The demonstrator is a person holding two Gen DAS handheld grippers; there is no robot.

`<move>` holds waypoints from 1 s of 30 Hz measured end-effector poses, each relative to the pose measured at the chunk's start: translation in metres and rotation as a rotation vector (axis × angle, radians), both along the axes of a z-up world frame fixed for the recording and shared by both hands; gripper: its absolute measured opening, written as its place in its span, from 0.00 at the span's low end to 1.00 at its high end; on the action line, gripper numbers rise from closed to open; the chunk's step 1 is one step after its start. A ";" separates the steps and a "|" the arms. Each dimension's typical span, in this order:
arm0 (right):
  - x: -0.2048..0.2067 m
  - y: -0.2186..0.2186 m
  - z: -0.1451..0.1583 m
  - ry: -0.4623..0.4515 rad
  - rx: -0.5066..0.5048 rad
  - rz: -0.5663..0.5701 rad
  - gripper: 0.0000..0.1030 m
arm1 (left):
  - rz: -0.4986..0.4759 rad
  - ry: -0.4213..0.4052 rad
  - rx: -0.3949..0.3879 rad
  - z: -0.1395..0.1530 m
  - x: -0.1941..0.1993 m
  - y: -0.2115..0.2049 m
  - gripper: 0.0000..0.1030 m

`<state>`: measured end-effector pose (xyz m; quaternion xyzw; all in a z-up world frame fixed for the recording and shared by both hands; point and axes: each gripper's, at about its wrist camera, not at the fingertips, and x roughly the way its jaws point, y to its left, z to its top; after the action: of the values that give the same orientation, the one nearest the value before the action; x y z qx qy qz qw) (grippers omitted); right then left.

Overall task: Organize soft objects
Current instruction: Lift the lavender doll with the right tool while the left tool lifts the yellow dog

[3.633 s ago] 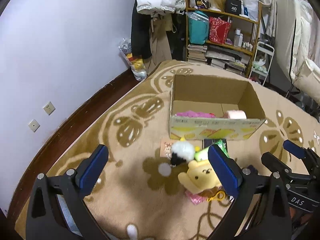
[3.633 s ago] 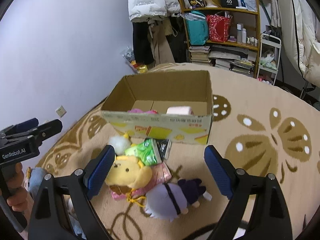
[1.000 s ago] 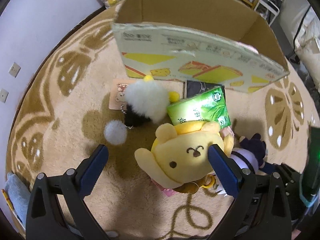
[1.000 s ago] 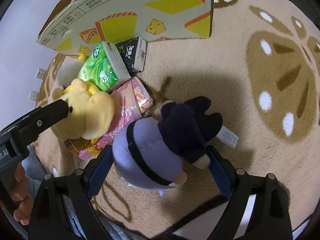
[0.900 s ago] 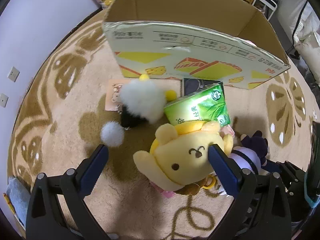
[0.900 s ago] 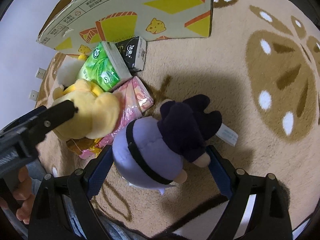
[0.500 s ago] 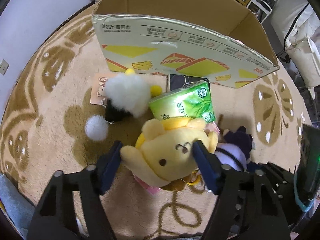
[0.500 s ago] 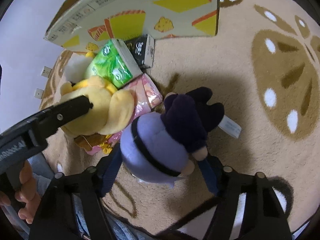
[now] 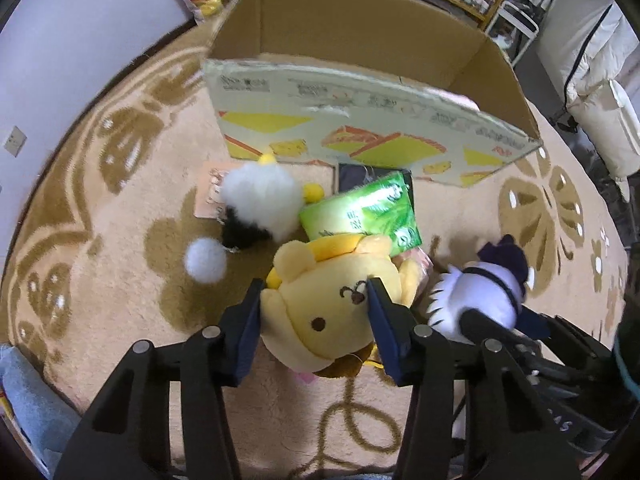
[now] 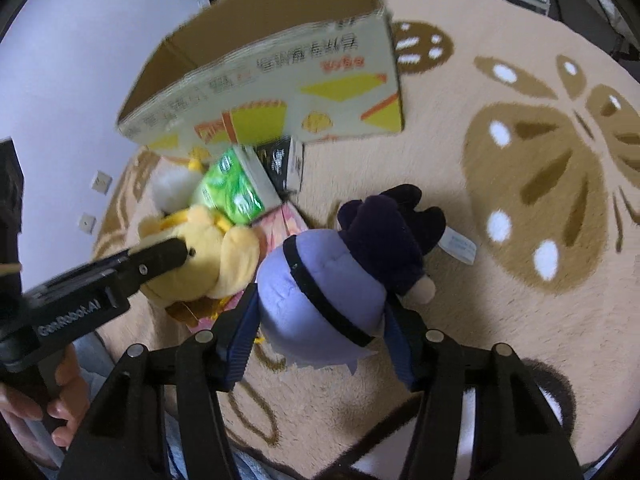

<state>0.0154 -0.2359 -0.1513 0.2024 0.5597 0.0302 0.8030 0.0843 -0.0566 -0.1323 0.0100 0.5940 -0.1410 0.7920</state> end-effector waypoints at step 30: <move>-0.011 -0.009 0.077 -0.424 -0.123 -0.002 0.59 | 0.118 -0.392 0.157 0.078 -0.023 0.030 0.48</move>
<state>0.0048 -0.2449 -0.0743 0.1427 0.3791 0.0370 0.9136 0.0609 -0.0269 -0.0542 0.0642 0.4375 -0.0432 0.8959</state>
